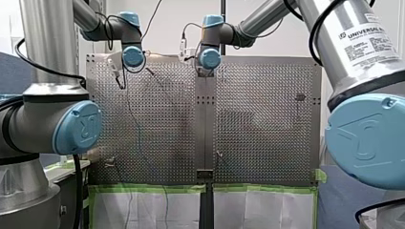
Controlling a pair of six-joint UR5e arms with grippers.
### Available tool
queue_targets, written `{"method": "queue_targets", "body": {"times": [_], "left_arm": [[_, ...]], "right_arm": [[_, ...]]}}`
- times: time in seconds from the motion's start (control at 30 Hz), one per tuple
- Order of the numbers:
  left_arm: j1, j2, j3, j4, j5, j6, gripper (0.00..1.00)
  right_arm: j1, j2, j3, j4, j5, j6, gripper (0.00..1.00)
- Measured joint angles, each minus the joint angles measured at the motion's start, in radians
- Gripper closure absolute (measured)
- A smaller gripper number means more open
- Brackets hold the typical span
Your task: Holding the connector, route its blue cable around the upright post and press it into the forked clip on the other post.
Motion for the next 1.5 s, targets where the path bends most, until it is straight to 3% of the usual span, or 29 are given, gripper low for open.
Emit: {"method": "queue_targets", "body": {"times": [0.37, 0.77, 1.03, 1.27, 1.5], "left_arm": [[0.039, -0.053, 0.099, -0.024, 0.055, -0.028, 0.98], [0.082, -0.124, 0.193, -0.045, 0.120, -0.054, 0.98], [0.141, -0.145, 0.198, -0.046, 0.179, -0.106, 0.98], [0.194, -0.170, 0.199, -0.040, 0.238, -0.124, 0.98], [0.204, -0.218, 0.199, -0.036, 0.293, -0.126, 0.98]], "right_arm": [[-0.045, 0.003, -0.027, -0.006, -0.050, 0.005, 1.00], [-0.059, 0.041, -0.072, 0.021, -0.073, -0.004, 1.00], [-0.061, 0.068, -0.078, 0.041, -0.090, -0.010, 1.00], [-0.064, 0.080, -0.079, 0.034, -0.094, -0.013, 1.00], [-0.073, 0.099, -0.080, 0.030, -0.099, -0.012, 1.00]]}}
